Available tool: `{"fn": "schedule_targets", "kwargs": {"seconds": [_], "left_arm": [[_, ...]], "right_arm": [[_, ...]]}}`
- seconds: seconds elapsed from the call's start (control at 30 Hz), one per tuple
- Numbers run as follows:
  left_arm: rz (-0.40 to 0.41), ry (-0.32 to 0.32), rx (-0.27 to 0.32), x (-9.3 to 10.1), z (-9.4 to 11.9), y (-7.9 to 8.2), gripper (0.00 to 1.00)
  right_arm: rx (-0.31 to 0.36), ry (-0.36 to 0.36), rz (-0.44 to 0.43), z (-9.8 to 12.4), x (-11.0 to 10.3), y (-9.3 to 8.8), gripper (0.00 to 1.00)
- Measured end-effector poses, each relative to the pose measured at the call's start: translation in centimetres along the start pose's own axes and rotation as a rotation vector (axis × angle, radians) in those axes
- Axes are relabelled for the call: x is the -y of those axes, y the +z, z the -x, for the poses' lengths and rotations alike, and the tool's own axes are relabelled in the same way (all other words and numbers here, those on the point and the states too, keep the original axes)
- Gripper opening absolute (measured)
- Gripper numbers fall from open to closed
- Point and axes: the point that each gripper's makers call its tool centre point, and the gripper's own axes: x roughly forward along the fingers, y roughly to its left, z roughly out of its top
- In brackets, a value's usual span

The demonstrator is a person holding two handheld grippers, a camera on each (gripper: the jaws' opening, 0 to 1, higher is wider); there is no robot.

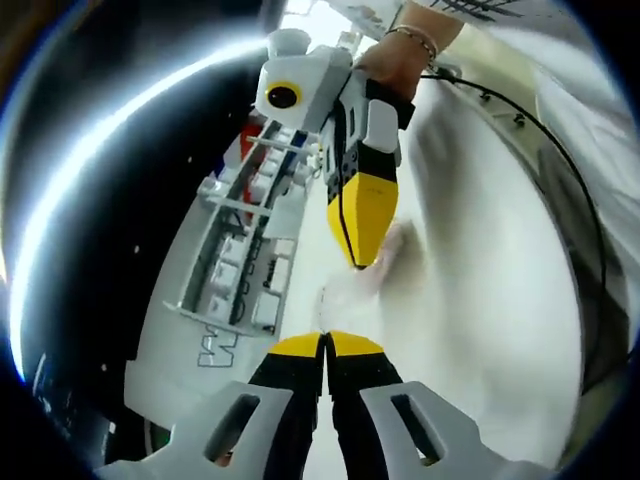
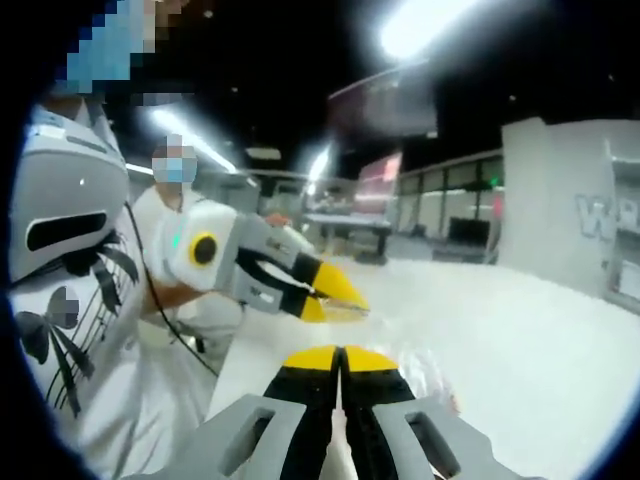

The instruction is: Open the resealable bag by pulling the two sides of the seal apart until the entire bag opening is separated and visibly accessible.

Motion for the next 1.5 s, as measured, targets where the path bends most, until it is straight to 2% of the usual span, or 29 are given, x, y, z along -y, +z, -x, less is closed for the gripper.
{"fn": "schedule_targets", "kwargs": {"seconds": [0.1, 0.23, 0.3, 0.4, 0.47, 0.53, 0.63, 0.7, 0.77, 0.93, 1.07, 1.13, 1.2, 1.23, 1.27, 1.4, 1.43, 1.5], "left_arm": [[-0.007, 0.004, 0.002, -0.1, 0.0, 0.0, 0.01], [-0.009, 0.011, 0.011, -0.3, 0.0, 0.2, 0.01], [-0.014, 0.013, 0.013, -0.3, -0.1, 0.2, 0.01], [-0.025, 0.015, 0.012, -0.3, -0.2, 0.3, 0.01], [-0.03, 0.015, 0.01, -0.4, -0.2, 0.3, 0.01], [-0.031, 0.017, 0.009, -0.5, -0.1, 0.3, 0.01], [-0.032, 0.019, 0.008, -0.7, 0.0, 0.3, 0.01], [-0.037, 0.019, 0.008, -0.7, 0.0, 0.3, 0.01], [-0.043, 0.017, 0.004, -0.7, 0.0, 0.3, 0.01], [-0.055, 0.011, 0.002, -0.6, -0.1, 0.2, 0.01], [-0.064, 0.004, 0.004, -0.5, 0.0, 0.3, 0.01], [-0.068, 0.005, 0.001, -0.6, 0.0, 0.3, 0.01], [-0.07, 0.007, -0.001, -0.6, 0.1, 0.2, 0.01], [-0.07, 0.007, -0.001, -0.6, 0.1, 0.2, 0.01], [-0.07, 0.008, -0.001, -0.6, 0.1, 0.2, 0.01], [-0.079, 0.005, -0.006, -0.4, 0.0, 0.2, 0.01], [-0.081, 0.006, -0.006, -0.5, 0.1, 0.2, 0.01], [-0.082, 0.011, -0.004, -0.7, 0.1, 0.3, 0.01]], "right_arm": [[0.007, -0.005, -0.028, 0.0, 0.1, 0.0, 0.0], [0.037, -0.016, -0.115, 0.5, 0.6, 0.0, 0.0], [0.09, -0.035, -0.193, 1.1, 1.3, 0.8, 0.0], [0.223, -0.035, -0.33, 2.2, 2.5, 3.1, 0.0], [0.311, -0.043, -0.401, 2.9, 3.3, 4.5, 0.04], [0.346, -0.054, -0.438, 3.2, 3.9, 5.0, 0.07], [0.336, -0.078, -0.423, 2.8, 4.2, 4.9, 0.07], [0.275, -0.077, -0.37, 2.2, 3.7, 4.1, 0.04], [0.243, -0.077, -0.319, 1.6, 3.2, 3.8, 0.05], [0.222, -0.1, -0.269, 0.3, 2.9, 4.2, 0.09], [0.211, -0.113, -0.258, -0.5, 2.9, 4.5, 0.16], [0.208, -0.123, -0.273, -0.8, 2.9, 4.5, 0.11], [0.217, -0.16, -0.303, -0.7, 3.2, 4.5, 0.0], [0.218, -0.144, -0.364, -0.9, 2.9, 4.6, 0.0], [0.21, -0.126, -0.384, -1.0, 2.7, 4.6, 0.0], [0.211, -0.163, -0.358, -1.2, 2.9, 4.8, 0.0], [0.195, -0.169, -0.349, -1.4, 2.8, 4.6, 0.0], [0.103, -0.152, -0.31, -2.0, 2.1, 3.5, 0.0]]}}
